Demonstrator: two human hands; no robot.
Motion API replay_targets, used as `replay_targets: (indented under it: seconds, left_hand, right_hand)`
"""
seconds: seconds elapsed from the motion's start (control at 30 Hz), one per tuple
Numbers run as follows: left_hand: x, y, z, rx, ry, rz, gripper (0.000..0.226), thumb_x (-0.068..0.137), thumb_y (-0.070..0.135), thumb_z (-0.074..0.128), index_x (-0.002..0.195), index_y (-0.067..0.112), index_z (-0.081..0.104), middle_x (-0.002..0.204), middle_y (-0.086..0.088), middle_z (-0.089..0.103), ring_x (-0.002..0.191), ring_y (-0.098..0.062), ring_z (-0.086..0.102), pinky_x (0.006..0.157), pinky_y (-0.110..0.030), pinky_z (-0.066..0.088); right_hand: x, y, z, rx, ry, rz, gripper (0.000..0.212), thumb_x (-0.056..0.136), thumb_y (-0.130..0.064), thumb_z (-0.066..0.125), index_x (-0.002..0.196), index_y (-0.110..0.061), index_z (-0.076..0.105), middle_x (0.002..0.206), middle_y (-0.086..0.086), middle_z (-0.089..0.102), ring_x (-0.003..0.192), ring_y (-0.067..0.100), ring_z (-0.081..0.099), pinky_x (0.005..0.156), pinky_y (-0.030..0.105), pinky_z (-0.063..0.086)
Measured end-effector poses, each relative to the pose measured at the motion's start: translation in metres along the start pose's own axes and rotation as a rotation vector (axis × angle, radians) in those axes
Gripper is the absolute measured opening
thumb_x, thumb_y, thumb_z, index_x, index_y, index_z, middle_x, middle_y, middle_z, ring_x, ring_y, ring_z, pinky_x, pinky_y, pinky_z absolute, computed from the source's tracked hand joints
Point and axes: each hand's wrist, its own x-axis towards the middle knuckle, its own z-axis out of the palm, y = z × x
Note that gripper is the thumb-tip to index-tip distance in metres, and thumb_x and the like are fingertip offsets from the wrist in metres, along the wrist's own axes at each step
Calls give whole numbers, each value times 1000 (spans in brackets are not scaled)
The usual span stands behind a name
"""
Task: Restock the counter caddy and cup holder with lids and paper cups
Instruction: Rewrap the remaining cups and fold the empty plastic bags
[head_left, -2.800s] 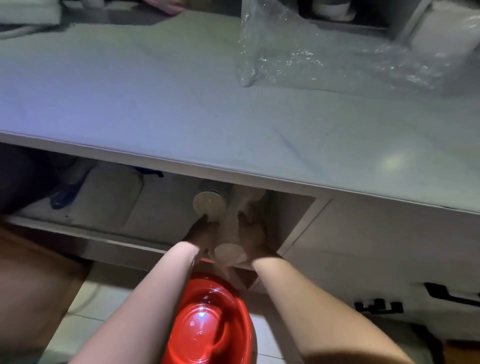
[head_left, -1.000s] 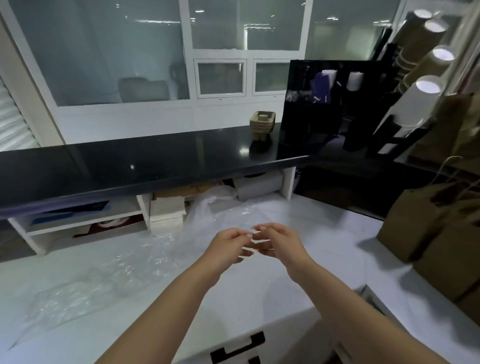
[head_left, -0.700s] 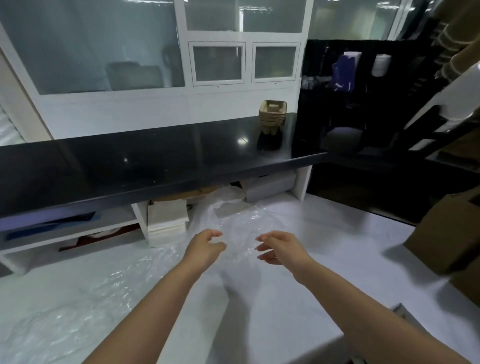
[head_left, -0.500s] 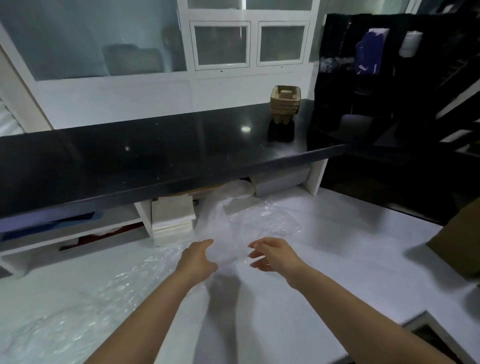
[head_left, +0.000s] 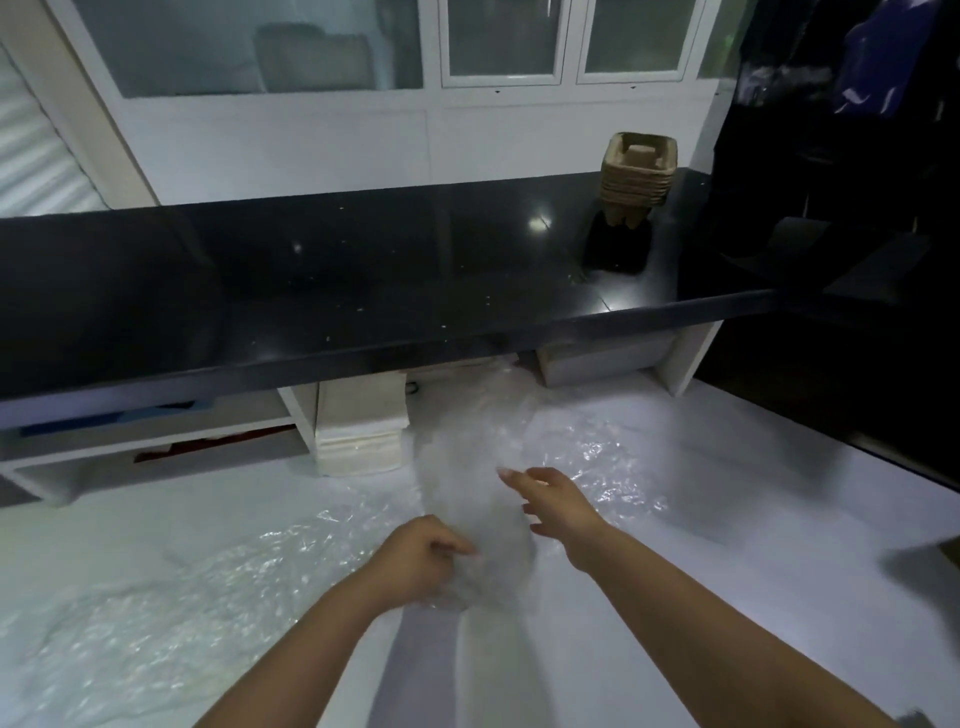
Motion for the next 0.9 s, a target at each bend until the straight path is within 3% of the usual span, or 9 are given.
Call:
replay_targets:
  seconds: [0.07,0.13,0.27,0.43,0.53,0.63,0.73,0.83,0.9]
  left_hand:
    - [-2,9,-4,-62,12,74,58,75,-12,61,74,44,74,88,1,63,79,10,58,77,-9,42]
    - [-4,14,-7,-83,7,61,60,72,-14,61,61,43,74,85,11,56,83,8,57,77,-6,40]
    - [-14,25,-18,-110,54,-12,54,78,-15,49,86,32,76,104,12,56,93,9,53,80,0,35]
    - [-18,21,-26,-989,393,-425,15,92,26,61,105,18,62,99,-5,63,85,-18,61,75,-27,50]
    - [-10,20,-22,-1447,263,-566,78,76,73,54,116,6,61,110,-18,65,100,-37,62,87,-49,52]
    - [-2,40,-12,-1556,141,-489,99,59,90,43,116,11,64,110,-17,70,107,-38,61,93,-58,47]
    - [6,63,-6,-1571,189,-394,71,80,73,46,116,13,62,107,-17,70,102,-37,66,86,-54,54]
    - [12,63,-6,-1406,400,-380,16,94,19,58,101,8,67,79,-9,72,60,-21,69,48,-27,54]
    - [13,53,-12,-1443,469,-371,17,88,9,62,104,10,68,86,-10,70,59,-19,67,44,-23,50]
  right_hand:
    - [4,-2,-4,37,-79,48,75,67,-62,74,122,-15,55,116,4,63,101,21,64,85,33,53]
    - [7,-7,-10,129,-119,62,53,75,-52,74,111,-15,63,101,3,71,89,20,68,75,31,55]
    - [16,-14,-14,358,-1,35,8,82,-13,71,89,-10,69,79,9,67,59,16,64,44,20,42]
    - [17,-26,-22,833,-81,-51,14,91,0,56,97,-6,67,90,10,72,69,19,69,53,23,52]
    - [15,-28,-25,1008,-121,-79,33,93,4,50,124,-6,55,97,12,73,75,19,72,68,27,59]
    - [14,-23,-25,1079,-93,-81,52,92,8,49,136,-19,46,121,17,65,86,23,72,81,35,58]
    - [11,-15,-32,1062,-67,-91,54,89,12,49,128,-25,49,125,13,62,87,24,73,67,33,58]
    - [11,-6,-52,1041,-59,-125,57,87,15,48,128,-24,51,124,6,65,94,24,72,75,33,56]
    - [15,1,-71,1050,-16,-137,59,85,17,49,131,-20,51,121,7,67,93,22,72,72,29,57]
